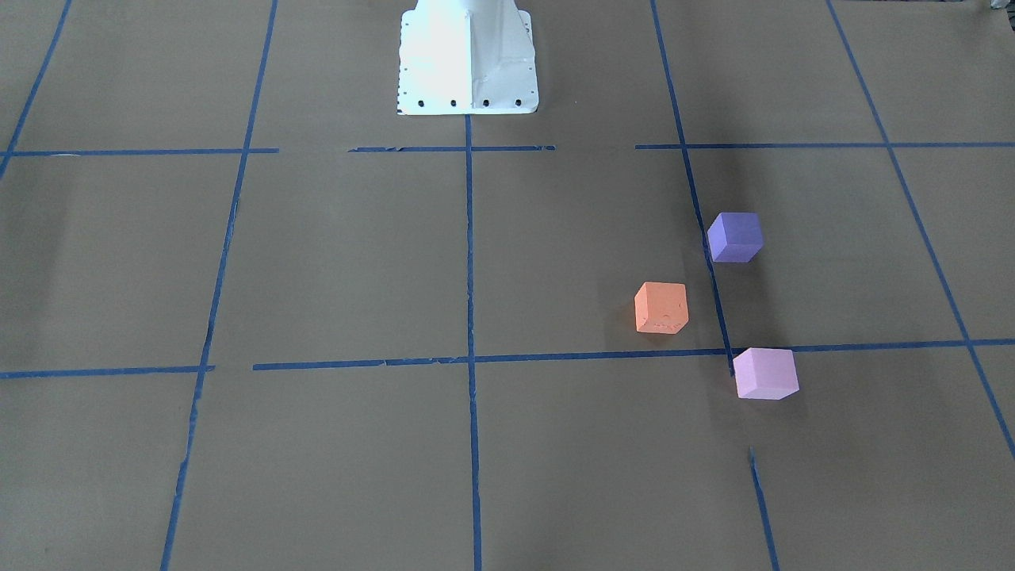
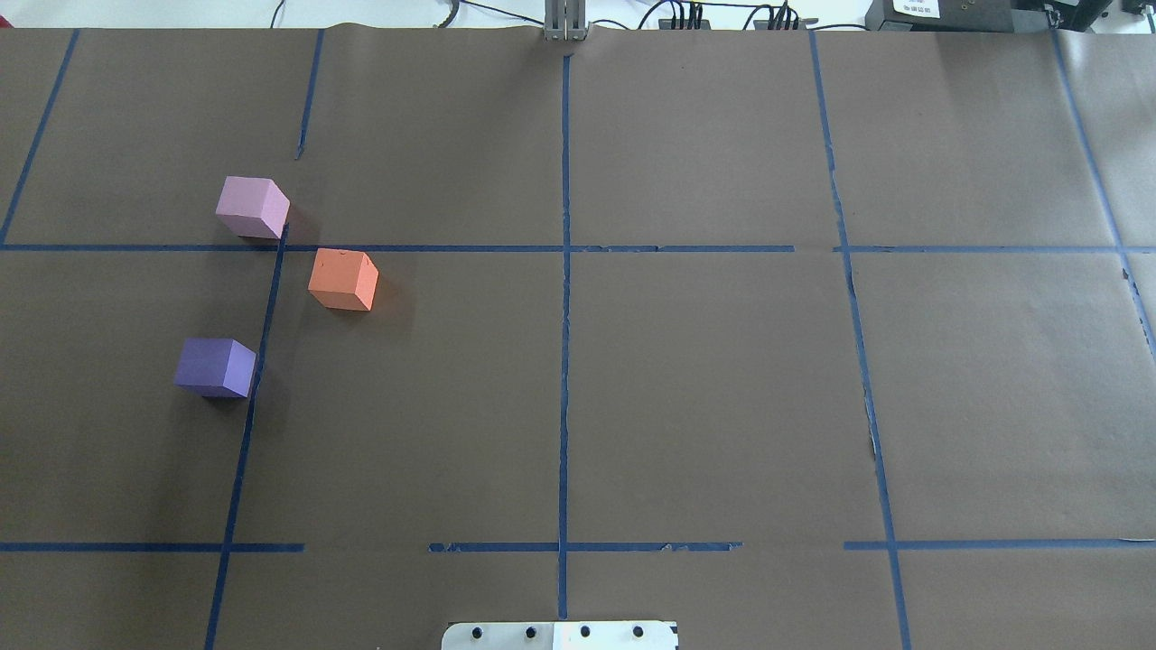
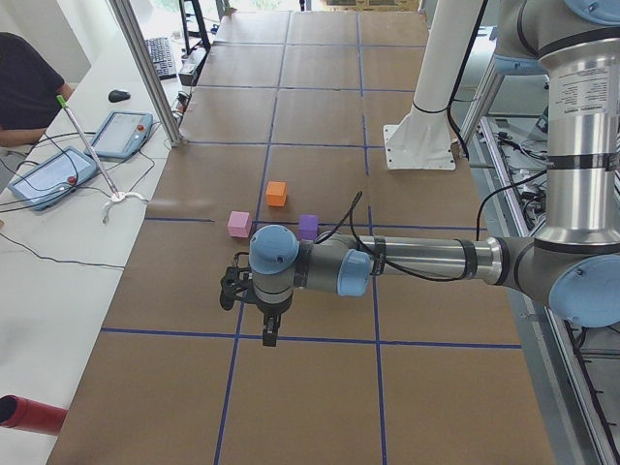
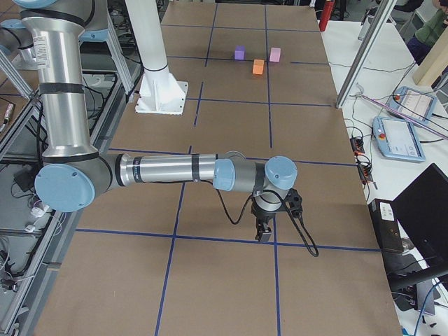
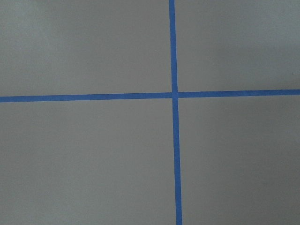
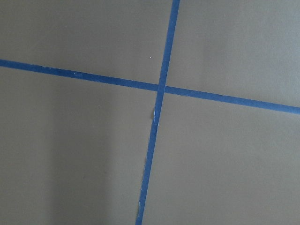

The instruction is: Arrange blocks in a line

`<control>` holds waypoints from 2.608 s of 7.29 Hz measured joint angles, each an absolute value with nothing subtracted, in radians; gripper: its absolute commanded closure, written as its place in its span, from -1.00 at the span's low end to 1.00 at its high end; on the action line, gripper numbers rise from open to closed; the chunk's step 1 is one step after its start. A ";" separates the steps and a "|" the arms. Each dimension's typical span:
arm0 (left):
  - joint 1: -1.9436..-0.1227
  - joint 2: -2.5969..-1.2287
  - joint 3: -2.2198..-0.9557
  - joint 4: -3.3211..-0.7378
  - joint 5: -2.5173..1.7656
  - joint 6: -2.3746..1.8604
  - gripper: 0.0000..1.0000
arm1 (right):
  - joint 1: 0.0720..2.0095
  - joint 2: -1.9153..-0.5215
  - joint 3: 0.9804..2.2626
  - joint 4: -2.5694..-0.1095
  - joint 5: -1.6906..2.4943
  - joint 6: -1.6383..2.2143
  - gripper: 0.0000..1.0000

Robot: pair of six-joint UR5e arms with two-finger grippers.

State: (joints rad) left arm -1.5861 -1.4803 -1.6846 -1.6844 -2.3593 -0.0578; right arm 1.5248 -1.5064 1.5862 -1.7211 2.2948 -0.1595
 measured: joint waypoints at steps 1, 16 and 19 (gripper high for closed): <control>-1.586 -1.480 -1.688 -1.684 -2.360 -0.058 -1.00 | 1.525 -1.506 1.586 -1.721 2.295 -0.160 -1.00; -1.030 -1.870 -1.720 -1.743 -2.307 -0.701 -0.99 | 1.525 -1.506 1.586 -1.721 2.295 -0.160 -1.00; -0.883 -2.010 -1.618 -1.774 -2.227 -0.784 -0.99 | 1.525 -1.506 1.586 -1.721 2.295 -0.160 -1.00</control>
State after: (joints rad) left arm -0.8828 -2.0099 -1.6177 -1.7736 -2.2273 -0.7837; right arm 1.5248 -1.5064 1.5861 -1.7211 2.2948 -0.1595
